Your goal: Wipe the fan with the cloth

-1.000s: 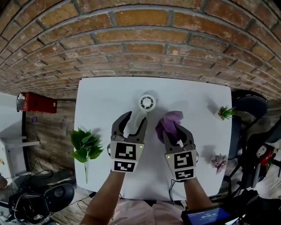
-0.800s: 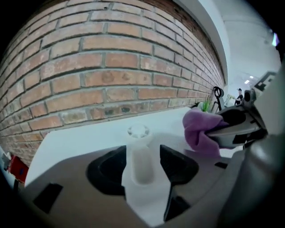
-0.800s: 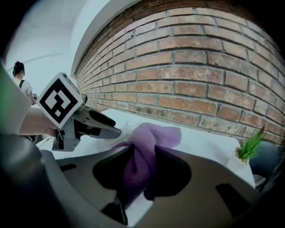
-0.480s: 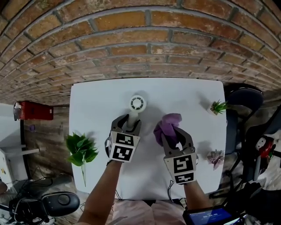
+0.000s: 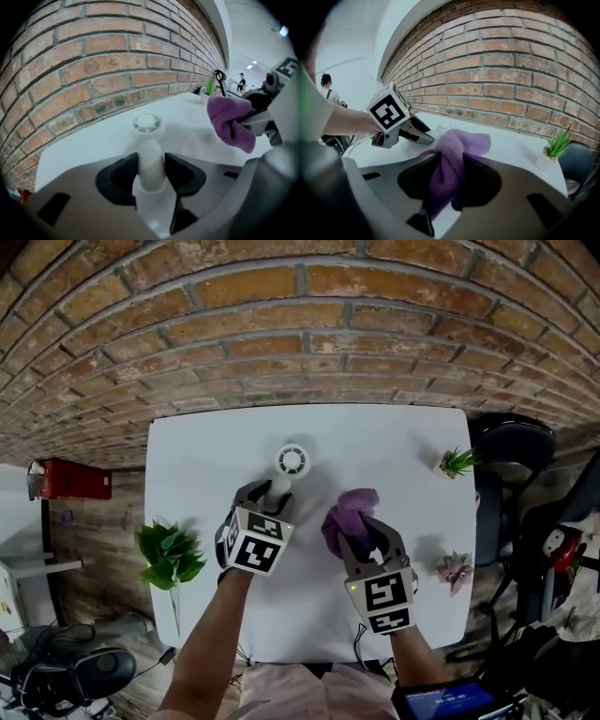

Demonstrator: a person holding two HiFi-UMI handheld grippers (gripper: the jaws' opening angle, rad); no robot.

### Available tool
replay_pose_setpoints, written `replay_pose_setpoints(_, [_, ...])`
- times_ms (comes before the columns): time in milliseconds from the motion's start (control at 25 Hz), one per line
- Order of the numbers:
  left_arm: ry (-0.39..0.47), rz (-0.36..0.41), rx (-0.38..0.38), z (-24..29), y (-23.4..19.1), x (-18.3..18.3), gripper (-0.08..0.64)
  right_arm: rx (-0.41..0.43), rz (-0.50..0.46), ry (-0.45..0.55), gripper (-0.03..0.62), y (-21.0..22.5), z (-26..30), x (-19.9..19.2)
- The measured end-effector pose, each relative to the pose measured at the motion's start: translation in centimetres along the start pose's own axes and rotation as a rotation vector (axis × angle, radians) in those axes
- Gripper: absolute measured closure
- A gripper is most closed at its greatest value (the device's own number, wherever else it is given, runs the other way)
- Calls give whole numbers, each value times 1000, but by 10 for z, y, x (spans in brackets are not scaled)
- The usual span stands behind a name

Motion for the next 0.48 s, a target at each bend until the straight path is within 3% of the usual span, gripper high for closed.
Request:
replay_pose_setpoints(240, [-35, 67, -40, -12, 31, -22, 370, 41, -27, -36, 459, -9, -3, -15])
replay_pose_setpoints(480, [-82, 146, -72, -23, 66, -45, 371, 194, -69, -134, 460, -33, 2, -45])
Point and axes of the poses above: the fingertips, and each gripper's own axes: z forward along the fingers, y to its right, x out of its top, the point moved 3 cm from there along -z, backward along the fingers, and after that the axes turned 14 degrees about -y, right-handed, at the moved point
